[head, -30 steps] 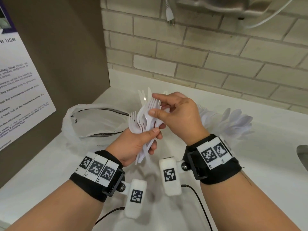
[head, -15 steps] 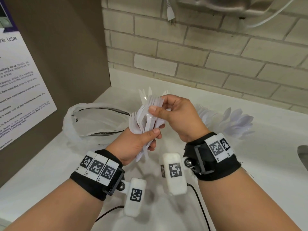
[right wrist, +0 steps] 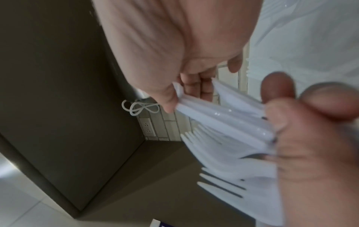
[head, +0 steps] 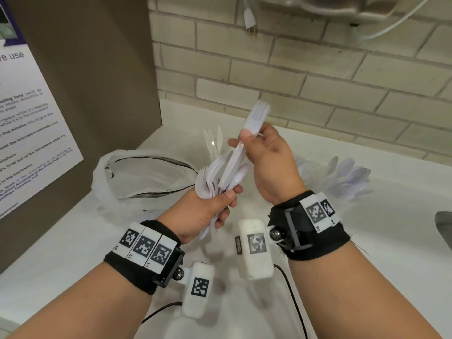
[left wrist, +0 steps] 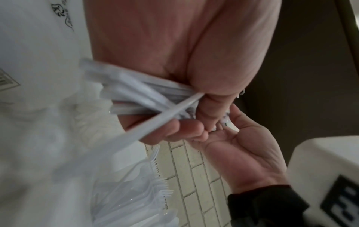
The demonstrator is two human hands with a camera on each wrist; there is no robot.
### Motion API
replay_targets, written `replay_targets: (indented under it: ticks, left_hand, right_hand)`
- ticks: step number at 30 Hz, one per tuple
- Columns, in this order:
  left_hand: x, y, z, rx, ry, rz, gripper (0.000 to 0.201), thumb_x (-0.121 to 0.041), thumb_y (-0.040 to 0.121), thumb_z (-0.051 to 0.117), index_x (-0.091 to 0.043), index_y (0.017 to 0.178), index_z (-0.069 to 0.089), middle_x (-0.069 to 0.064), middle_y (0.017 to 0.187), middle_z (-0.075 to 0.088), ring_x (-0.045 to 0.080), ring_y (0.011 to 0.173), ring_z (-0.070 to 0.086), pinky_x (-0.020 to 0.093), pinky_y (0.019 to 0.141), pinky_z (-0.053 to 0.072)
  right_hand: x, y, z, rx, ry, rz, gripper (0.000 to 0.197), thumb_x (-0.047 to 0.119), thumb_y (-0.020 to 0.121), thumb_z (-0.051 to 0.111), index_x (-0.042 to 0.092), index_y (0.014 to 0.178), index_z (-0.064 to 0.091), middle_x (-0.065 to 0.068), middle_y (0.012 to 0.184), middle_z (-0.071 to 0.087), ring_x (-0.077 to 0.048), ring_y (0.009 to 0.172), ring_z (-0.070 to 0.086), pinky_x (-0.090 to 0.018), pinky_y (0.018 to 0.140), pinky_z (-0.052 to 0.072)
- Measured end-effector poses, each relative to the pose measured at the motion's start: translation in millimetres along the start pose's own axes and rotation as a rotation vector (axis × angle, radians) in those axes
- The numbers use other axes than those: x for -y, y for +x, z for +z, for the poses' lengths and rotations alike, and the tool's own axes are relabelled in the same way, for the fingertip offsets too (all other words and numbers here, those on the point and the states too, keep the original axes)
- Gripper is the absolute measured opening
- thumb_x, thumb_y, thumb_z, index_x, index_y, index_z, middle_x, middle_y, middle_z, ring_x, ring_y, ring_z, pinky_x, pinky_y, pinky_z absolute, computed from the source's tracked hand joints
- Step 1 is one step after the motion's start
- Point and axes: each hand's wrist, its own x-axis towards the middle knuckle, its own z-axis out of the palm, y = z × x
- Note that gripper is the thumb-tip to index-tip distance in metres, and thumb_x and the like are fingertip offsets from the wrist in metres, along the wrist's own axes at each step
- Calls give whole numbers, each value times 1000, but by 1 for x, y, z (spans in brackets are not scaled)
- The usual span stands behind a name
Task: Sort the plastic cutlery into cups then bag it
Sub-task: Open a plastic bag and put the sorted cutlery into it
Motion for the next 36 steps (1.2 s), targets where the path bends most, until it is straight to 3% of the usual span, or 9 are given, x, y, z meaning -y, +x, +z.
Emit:
replay_targets:
  ticks: [4,6,9,12,18,23,26,31,36]
  left_hand:
    - [3,-1,-2,70,-138,-71,24,-21,88,56,-7,105,64,0,69,55,12,51,45,25,48,37]
    - [1,-2,-4,89,-228,-108,23,-21,88,55,-9,103,66,0,69,55,12,49,47,25,47,38]
    - [-2,-2,-5,110,-345,-143,24,-20,88,54,-9,105,66,0,70,53,11,47,45,23,43,39]
    - [-5,-2,-6,140,-394,-164,28,-18,88,52,-8,112,62,-1,71,49,9,45,40,21,41,36]
    - [-8,-1,-6,179,-268,-134,28,-10,86,53,-8,113,60,-1,70,45,10,50,38,22,44,36]
    - [-11,0,-1,129,-118,-131,26,-11,82,58,-9,108,62,0,69,44,11,51,38,24,45,37]
    - [-10,3,-1,63,-38,-137,28,-15,80,60,-9,107,64,-2,65,47,11,50,39,24,46,38]
    - [-9,6,1,49,-13,-176,24,-20,79,61,-12,101,67,4,70,38,11,50,37,23,47,38]
    - [-10,13,8,-14,-62,-214,11,-9,94,55,-10,102,62,-1,66,42,9,47,36,22,43,34]
  right_hand:
    - [23,3,-3,-66,302,-88,5,15,102,39,13,103,44,4,68,57,-17,49,60,-43,65,55]
    - [32,2,-4,-66,327,-97,4,17,102,39,15,101,42,0,77,48,-15,42,44,-31,48,47]
    - [30,-1,-6,-16,93,-50,5,21,99,47,19,101,43,-2,71,52,-13,40,31,-20,41,25]
    - [19,-6,-8,22,-273,-33,28,16,84,70,14,109,56,1,53,53,-10,40,43,-19,39,30]
    - [11,-3,-11,190,-650,-17,45,13,71,81,20,113,67,18,80,62,4,75,59,-6,68,44]
    - [7,4,-10,279,-783,49,14,11,77,74,12,91,71,-1,89,71,-17,89,67,-31,84,52]
    - [10,7,-11,283,-858,-21,10,14,81,72,9,89,69,-4,88,69,-20,87,66,-34,82,51]
    - [15,13,-15,35,-650,-100,13,23,88,64,10,91,63,-1,79,65,-10,63,57,-26,59,44]
    - [23,14,-23,-223,-345,-229,47,34,94,49,0,126,46,-11,92,71,-1,55,57,-17,51,39]
